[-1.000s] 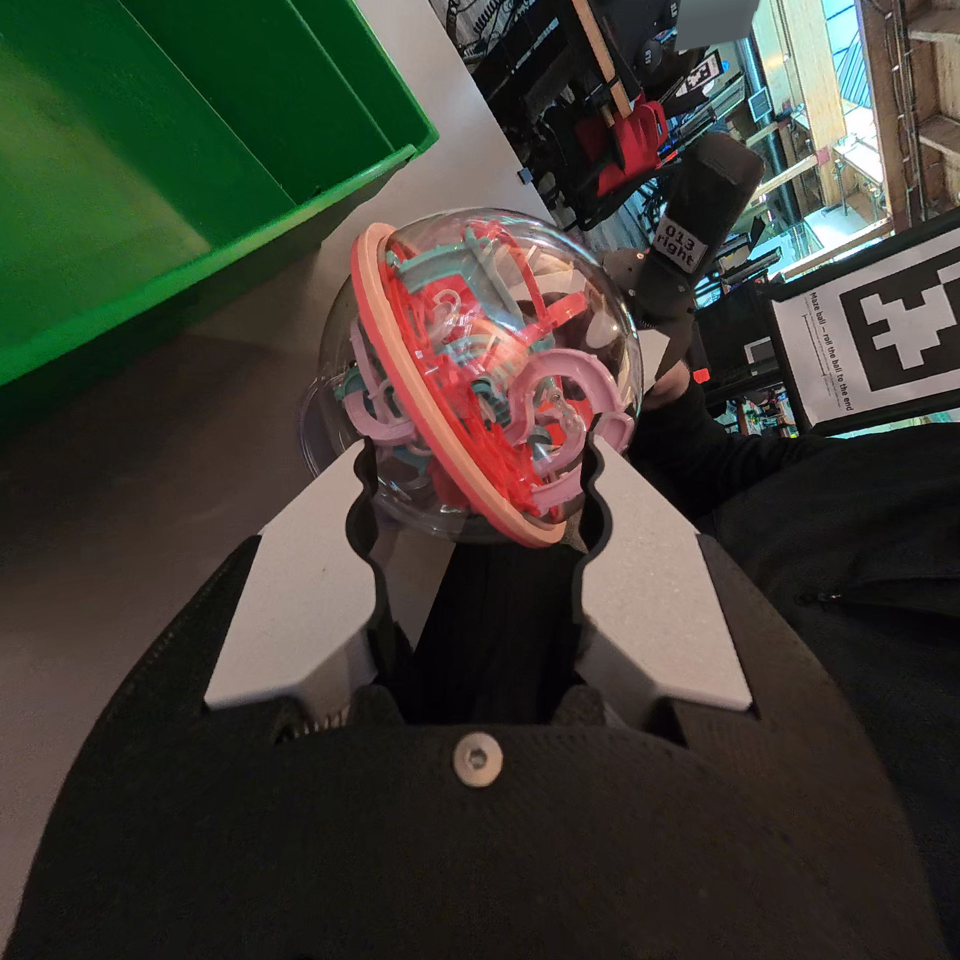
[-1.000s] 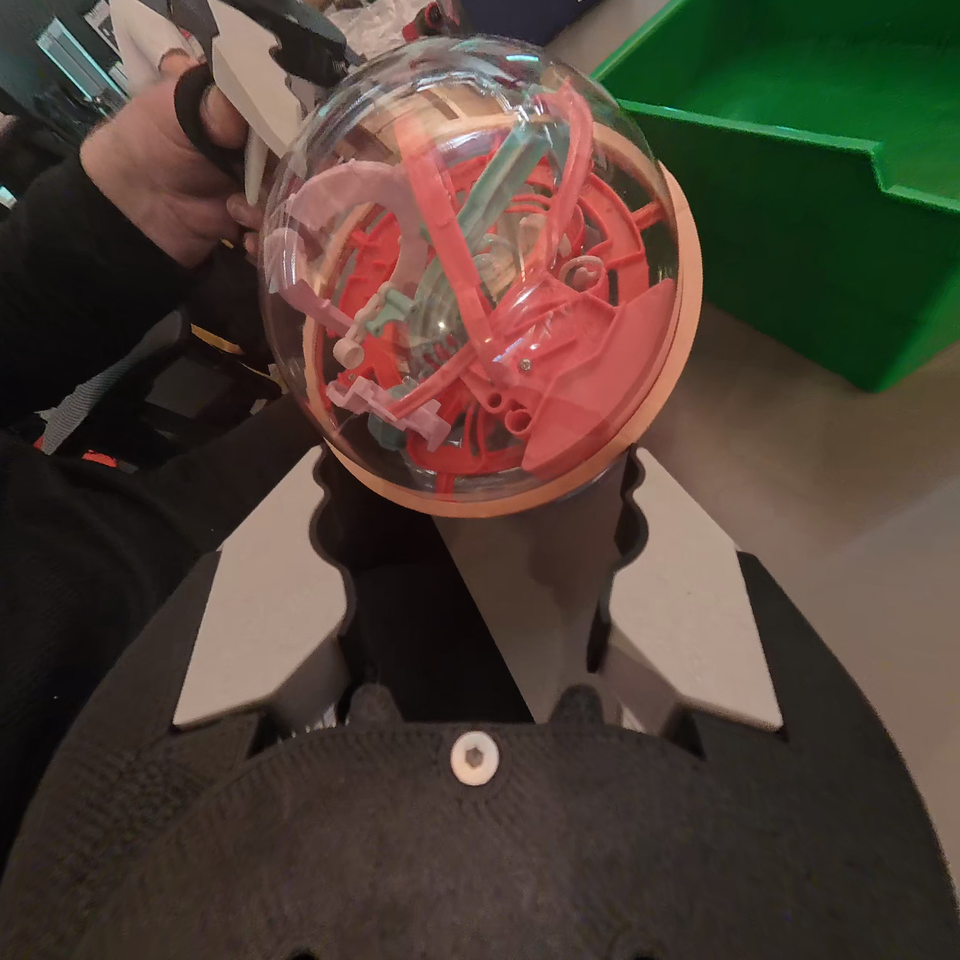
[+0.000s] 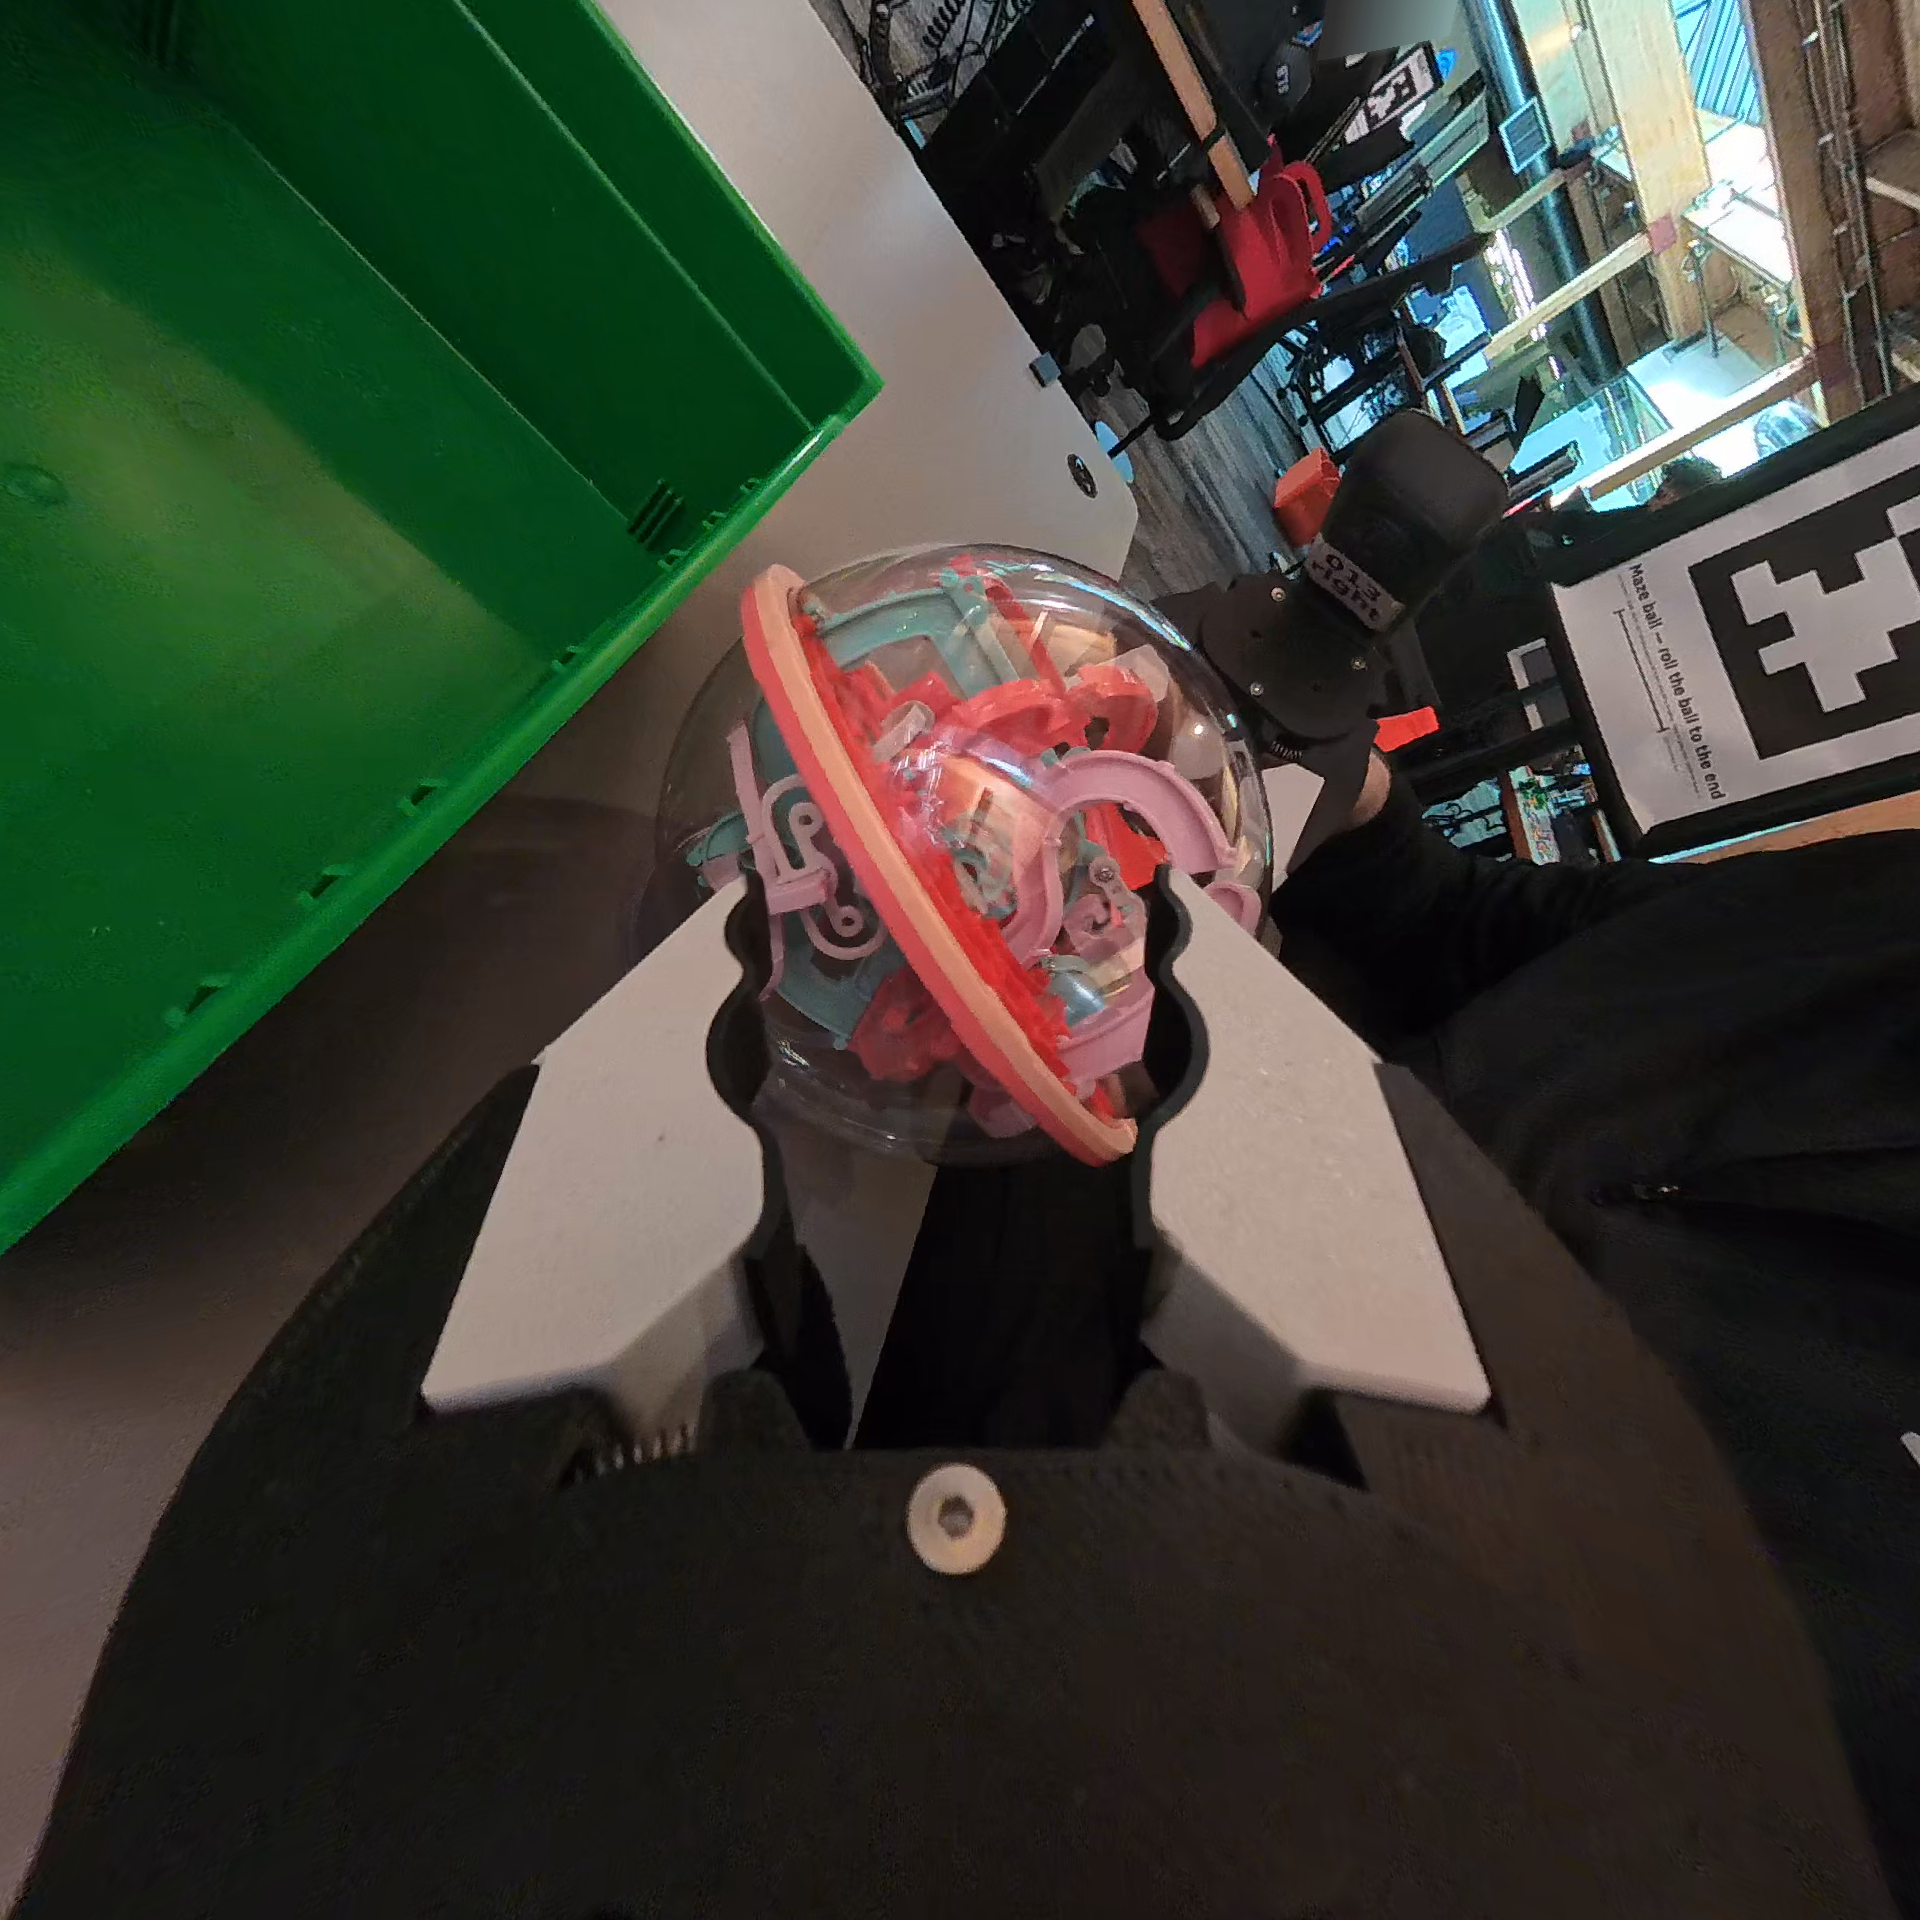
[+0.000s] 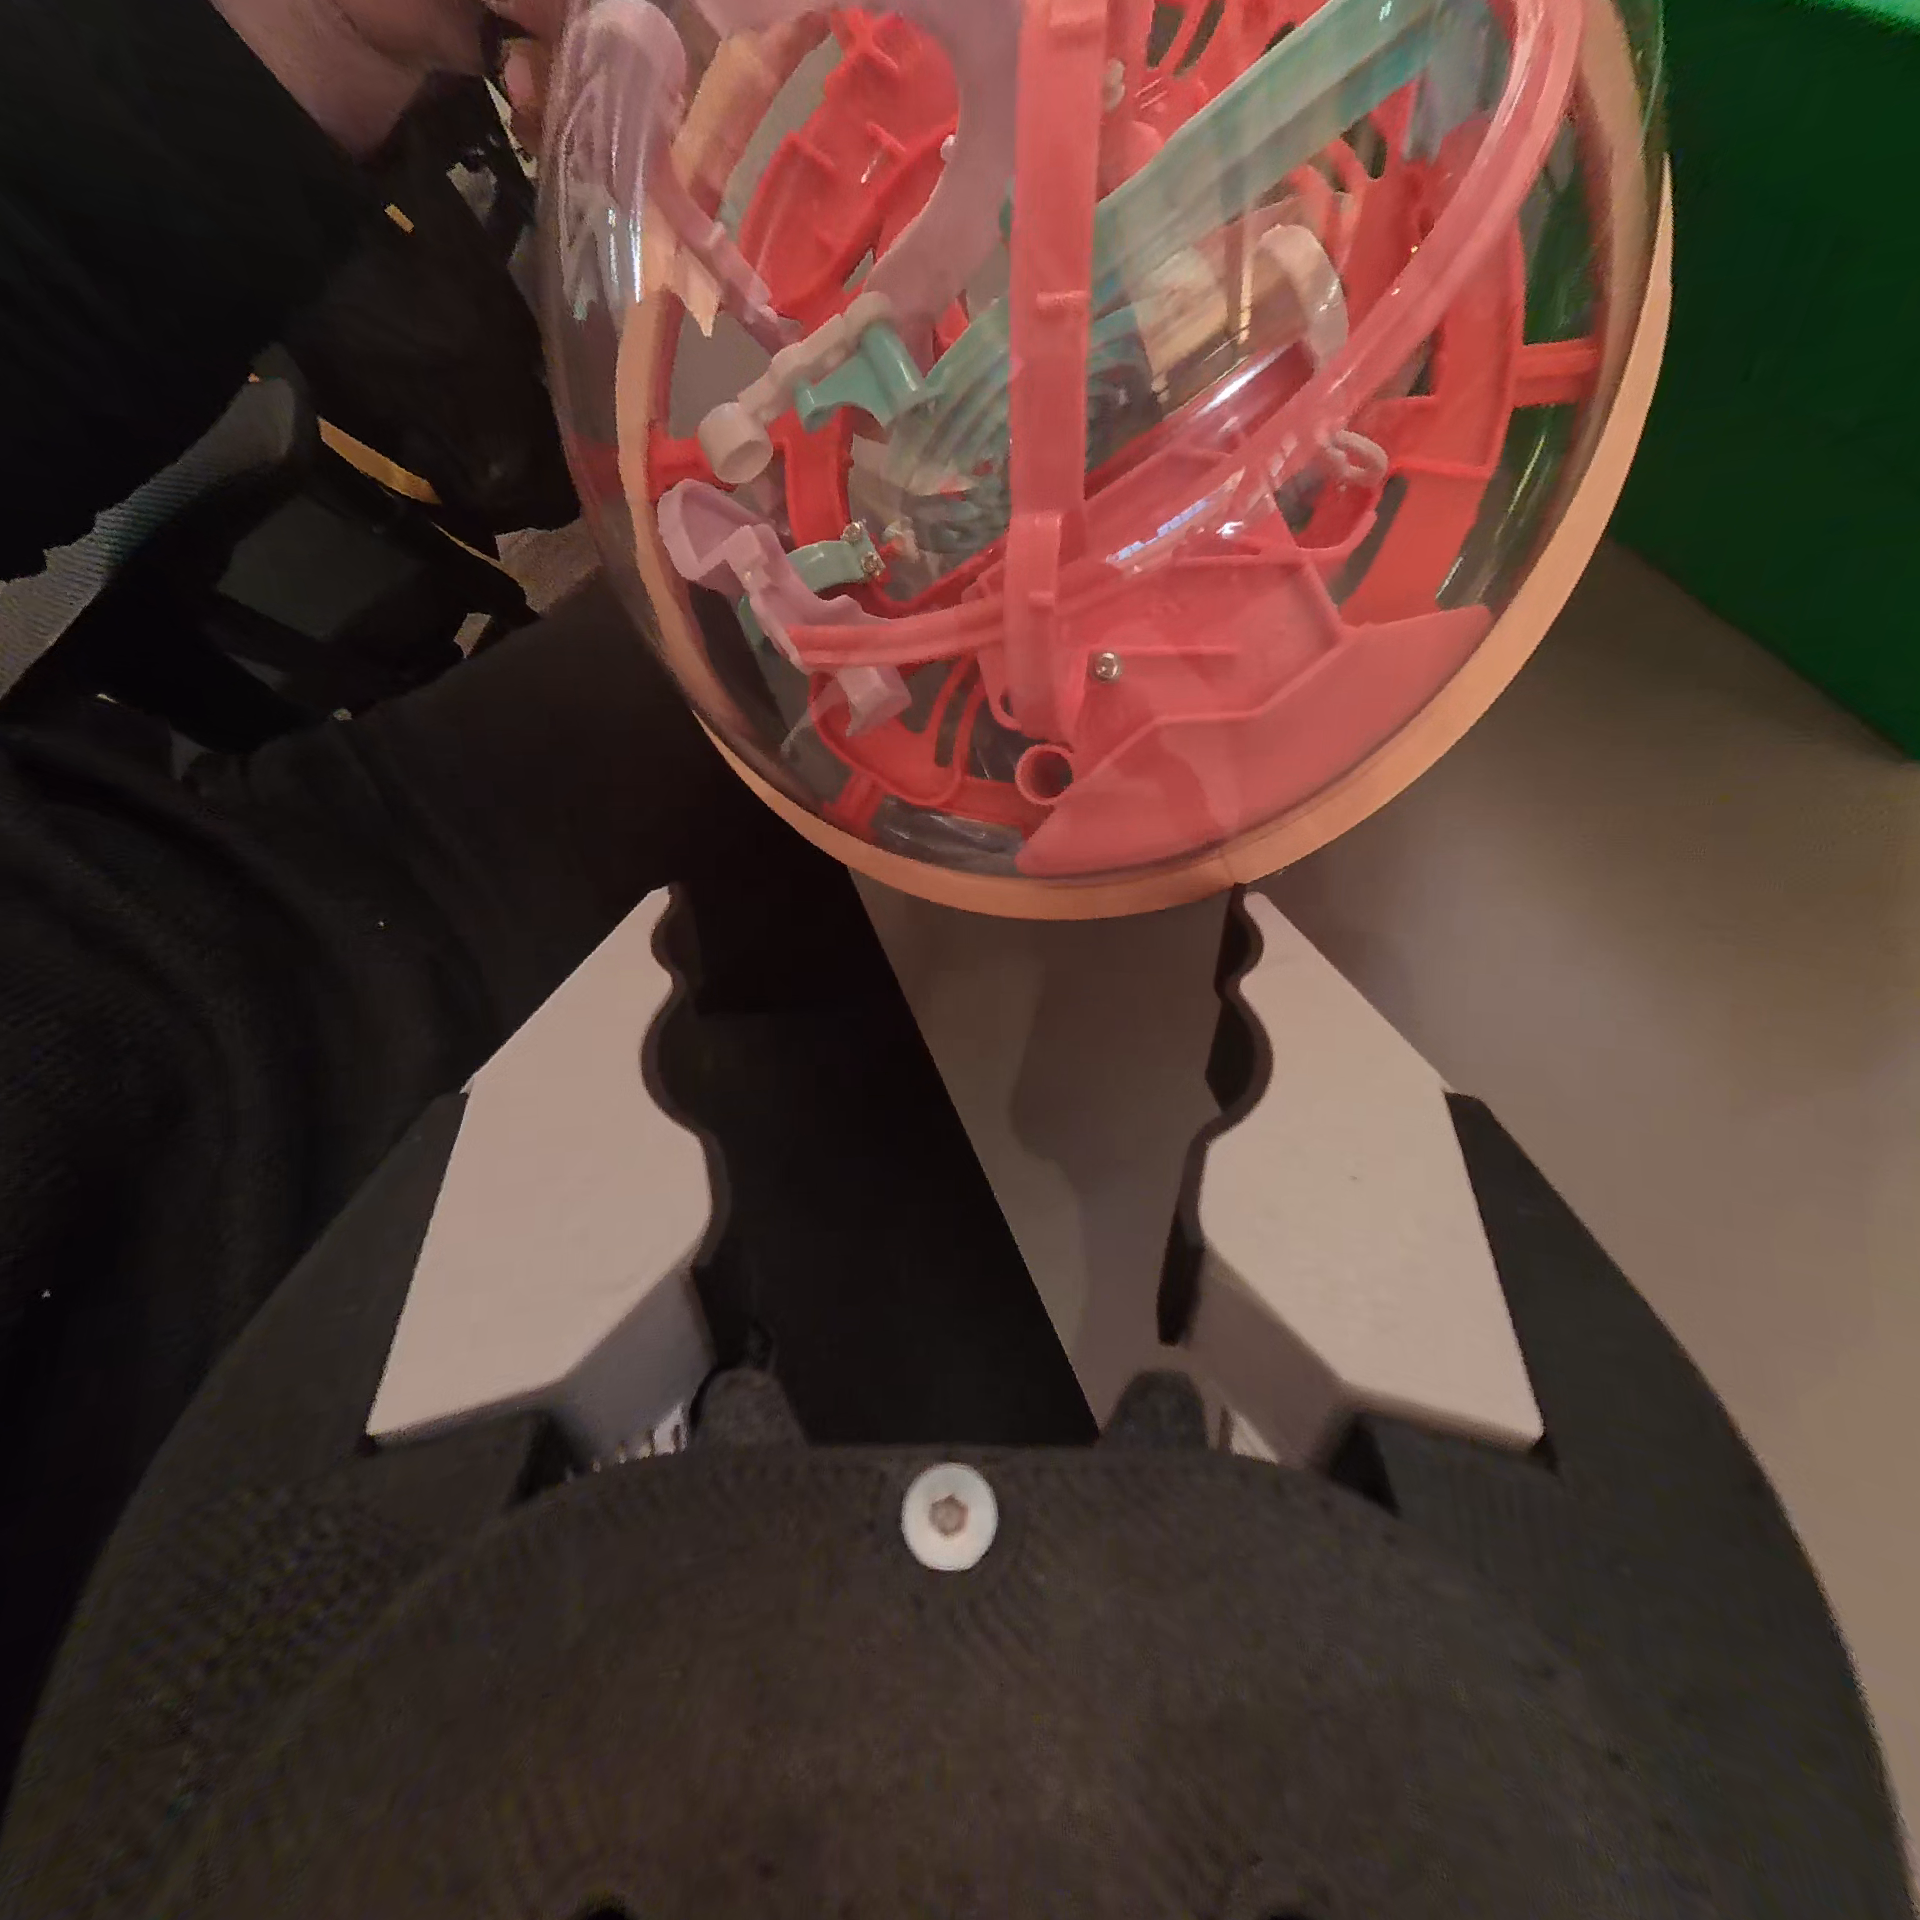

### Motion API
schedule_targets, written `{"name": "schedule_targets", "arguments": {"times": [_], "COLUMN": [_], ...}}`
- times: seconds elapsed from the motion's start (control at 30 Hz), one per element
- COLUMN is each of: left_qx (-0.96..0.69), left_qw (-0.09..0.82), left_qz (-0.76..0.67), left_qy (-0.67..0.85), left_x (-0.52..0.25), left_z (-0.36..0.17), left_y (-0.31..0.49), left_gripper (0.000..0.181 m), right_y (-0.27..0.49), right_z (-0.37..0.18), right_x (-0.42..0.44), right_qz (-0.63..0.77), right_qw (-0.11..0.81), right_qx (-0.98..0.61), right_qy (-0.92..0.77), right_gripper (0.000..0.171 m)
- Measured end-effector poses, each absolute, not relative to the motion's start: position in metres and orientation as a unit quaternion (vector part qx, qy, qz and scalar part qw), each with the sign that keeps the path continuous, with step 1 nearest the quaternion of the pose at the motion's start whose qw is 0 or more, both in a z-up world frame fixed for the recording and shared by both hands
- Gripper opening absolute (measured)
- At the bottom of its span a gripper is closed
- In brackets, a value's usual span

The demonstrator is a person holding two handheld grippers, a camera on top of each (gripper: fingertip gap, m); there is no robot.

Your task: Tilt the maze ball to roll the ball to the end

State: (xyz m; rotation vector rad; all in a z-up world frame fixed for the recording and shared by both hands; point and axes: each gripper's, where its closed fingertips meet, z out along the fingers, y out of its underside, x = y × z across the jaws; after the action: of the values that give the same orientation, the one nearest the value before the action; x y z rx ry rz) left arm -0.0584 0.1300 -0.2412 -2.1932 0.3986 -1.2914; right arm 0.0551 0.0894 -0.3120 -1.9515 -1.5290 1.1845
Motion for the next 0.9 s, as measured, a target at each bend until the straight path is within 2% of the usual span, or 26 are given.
{"name": "schedule_targets", "arguments": {"times": [0.03, 0.23, 0.47, 0.67, 0.9], "left_qx": [-0.817, -0.82, -0.835, -0.844, -0.85], "left_qw": [0.283, 0.303, 0.345, 0.348, 0.345], "left_qz": [-0.479, -0.462, -0.408, -0.388, -0.366], "left_qy": [0.151, 0.153, 0.132, 0.127, 0.156], "left_x": [-0.059, -0.058, -0.046, -0.042, -0.043], "left_z": [-0.24, -0.233, -0.235, -0.242, -0.243], "left_y": [0.13, 0.12, 0.101, 0.103, 0.11], "left_gripper": [0.068, 0.076, 0.09, 0.084, 0.085], "right_y": [0.089, 0.096, 0.131, 0.134, 0.131], "right_z": [-0.311, -0.299, -0.267, -0.265, -0.271], "right_x": [0.056, 0.062, 0.06, 0.031, 0.031], "right_qz": [0.423, 0.443, 0.48, 0.509, 0.482], "right_qw": [0.196, 0.213, 0.267, 0.242, 0.265], "right_qx": [-0.695, -0.685, -0.648, -0.614, -0.626], "right_qy": [-0.547, -0.538, -0.528, -0.552, -0.552], "right_gripper": [0.099, 0.1, 0.122, 0.121, 0.123]}}
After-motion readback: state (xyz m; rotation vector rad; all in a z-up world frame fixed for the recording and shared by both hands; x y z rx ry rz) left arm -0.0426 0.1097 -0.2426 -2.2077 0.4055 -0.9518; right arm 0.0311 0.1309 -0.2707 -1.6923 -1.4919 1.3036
